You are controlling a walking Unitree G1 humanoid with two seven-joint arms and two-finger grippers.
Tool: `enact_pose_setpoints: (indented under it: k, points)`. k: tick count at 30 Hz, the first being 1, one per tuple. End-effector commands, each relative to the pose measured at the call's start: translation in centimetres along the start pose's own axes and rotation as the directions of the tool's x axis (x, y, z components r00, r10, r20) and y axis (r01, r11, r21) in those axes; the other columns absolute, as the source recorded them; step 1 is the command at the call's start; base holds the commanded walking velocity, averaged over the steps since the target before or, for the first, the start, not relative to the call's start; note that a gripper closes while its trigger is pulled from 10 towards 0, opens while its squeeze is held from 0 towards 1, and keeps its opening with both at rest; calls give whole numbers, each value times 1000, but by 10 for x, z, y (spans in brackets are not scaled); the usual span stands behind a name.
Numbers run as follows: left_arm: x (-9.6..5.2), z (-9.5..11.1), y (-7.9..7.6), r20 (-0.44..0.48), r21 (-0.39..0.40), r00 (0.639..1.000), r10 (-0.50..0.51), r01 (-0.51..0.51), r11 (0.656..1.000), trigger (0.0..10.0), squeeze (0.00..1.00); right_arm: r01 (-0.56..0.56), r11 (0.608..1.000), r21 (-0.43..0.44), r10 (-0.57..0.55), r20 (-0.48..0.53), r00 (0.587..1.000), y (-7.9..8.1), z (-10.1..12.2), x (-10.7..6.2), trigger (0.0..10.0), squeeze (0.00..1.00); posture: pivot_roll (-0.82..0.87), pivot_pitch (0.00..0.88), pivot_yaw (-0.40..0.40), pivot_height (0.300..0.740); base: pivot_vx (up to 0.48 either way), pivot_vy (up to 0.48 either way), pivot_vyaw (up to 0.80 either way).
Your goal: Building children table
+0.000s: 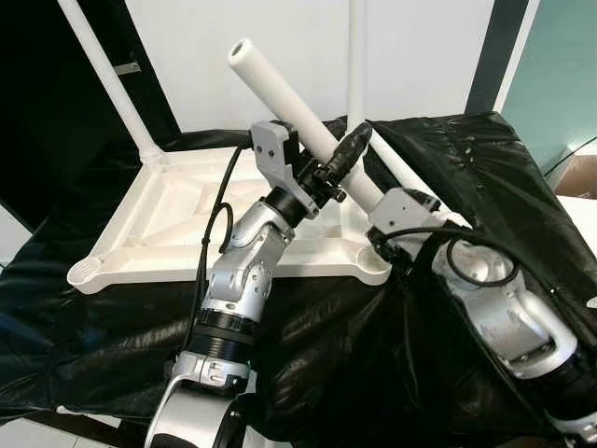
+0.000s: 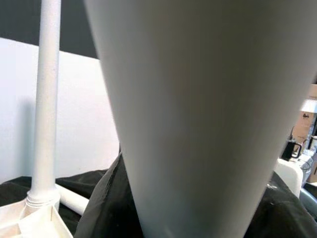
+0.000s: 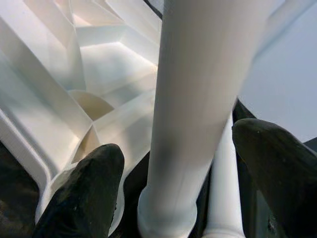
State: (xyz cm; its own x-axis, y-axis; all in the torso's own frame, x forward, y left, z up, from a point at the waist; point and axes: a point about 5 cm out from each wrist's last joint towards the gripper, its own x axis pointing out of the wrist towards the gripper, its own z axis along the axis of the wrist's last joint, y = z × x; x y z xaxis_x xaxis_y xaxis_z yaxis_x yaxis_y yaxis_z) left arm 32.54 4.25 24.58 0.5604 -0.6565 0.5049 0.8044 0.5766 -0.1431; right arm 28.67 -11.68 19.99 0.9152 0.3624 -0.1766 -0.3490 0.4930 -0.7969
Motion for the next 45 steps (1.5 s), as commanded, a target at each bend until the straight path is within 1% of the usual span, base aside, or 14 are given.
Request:
enact_pose_setpoints:
  k: [1,8,9,17,20,21,22,23,28,35,37,39,40,45]
  points:
    - [5,7,-3,22,6,999,-25,25,1000,0,0,7,1000,-27,-6,18,1000,4,0,9,10000,0,-143,0,134,740,0,0,0]
    - [6,9,-6,28,17,998,-47,47,999,0,0,31,997,-73,-29,36,999,9,-4,37,10000,0,-115,0,127,740,0,0,0]
    - [6,10,-6,28,21,999,-47,46,999,0,0,27,998,-63,-24,36,999,9,-4,39,0,0,-115,0,127,740,0,0,0]
    - [2,13,-2,33,34,999,-9,8,999,0,0,-49,999,8,48,48,998,7,0,37,0,0,-92,0,117,740,0,0,0]
    - [1,15,2,56,11,998,16,-17,1000,1373,0,-91,995,46,88,71,994,-1,3,35,0,0,-97,0,117,740,0,0,0]
    - [1,16,3,61,0,998,22,-22,1000,5412,769,-101,994,51,97,76,992,-4,4,35,0,0,-97,0,117,740,0,0,0]
    - [1,16,3,61,0,998,22,-22,1000,5412,769,-101,994,51,97,76,992,-4,4,35,0,0,-97,0,117,740,0,0,0]
    - [1,17,1,73,-27,997,3,-1,1000,10000,1000,-128,989,71,122,81,989,-10,4,34,0,0,-106,0,118,740,0,0,0]
    - [1,33,-10,227,-140,971,-75,109,984,10000,1000,-329,917,227,320,74,944,-35,-2,23,0,0,-122,0,122,740,0,0,0]
    - [-1,37,-11,249,-153,963,-101,142,978,10000,925,-452,869,202,452,51,891,-47,-12,15,0,0,-130,0,119,740,0,0,0]
    - [-2,36,-14,246,-152,961,-125,165,975,10000,275,-523,838,155,523,45,851,-48,-16,10,0,0,-127,0,113,740,0,0,0]
    - [-3,36,-16,245,-153,961,-131,172,973,10000,275,-541,830,136,541,36,840,-48,-18,9,0,0,-127,0,113,740,0,0,0]
    - [-3,36,-17,243,-154,960,-141,181,971,10000,27,-554,824,117,555,30,831,-48,-19,9,0,0,-127,0,113,740,0,0,0]
    - [-4,34,-21,233,-157,960,-157,197,968,10000,0,-598,796,92,597,43,801,-46,-16,8,0,0,-121,0,109,740,0,0,0]
